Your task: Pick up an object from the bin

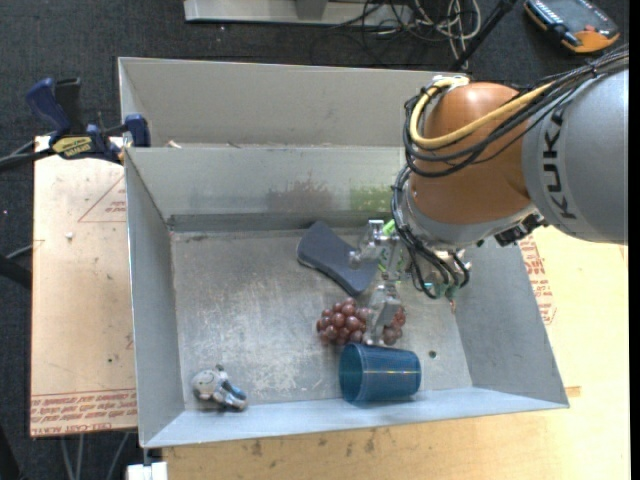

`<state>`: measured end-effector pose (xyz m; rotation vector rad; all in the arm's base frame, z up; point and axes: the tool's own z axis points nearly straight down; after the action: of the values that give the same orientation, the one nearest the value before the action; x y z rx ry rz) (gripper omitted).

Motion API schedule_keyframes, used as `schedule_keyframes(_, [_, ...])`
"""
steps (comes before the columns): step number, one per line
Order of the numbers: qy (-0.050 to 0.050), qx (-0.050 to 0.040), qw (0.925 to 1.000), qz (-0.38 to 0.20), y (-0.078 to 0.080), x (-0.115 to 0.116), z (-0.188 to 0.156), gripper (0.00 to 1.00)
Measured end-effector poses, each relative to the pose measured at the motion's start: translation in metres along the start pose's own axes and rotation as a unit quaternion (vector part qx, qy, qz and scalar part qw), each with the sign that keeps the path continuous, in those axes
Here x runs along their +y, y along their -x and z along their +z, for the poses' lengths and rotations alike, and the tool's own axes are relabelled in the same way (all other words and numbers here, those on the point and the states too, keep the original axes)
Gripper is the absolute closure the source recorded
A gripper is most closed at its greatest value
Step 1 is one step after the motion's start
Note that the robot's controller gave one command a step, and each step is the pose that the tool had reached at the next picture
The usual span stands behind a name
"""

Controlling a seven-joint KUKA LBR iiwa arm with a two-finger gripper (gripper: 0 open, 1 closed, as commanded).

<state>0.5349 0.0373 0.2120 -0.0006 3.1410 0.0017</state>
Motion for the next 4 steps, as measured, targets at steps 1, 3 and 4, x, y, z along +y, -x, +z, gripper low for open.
schedule_keyframes(1, [0.001, -0.0121, 0.9861, -0.166, 0.02, -0.007, 0.128, 1.0])
schedule_keyframes(3, [0.0, -0.0005, 0.9883, -0.152, 0.034, 0.001, -0.064, 1.0])
schedule_keyframes(4, [0.0, -0.0024, 0.9884, -0.152, 0.036, 0.001, -0.069, 1.0])
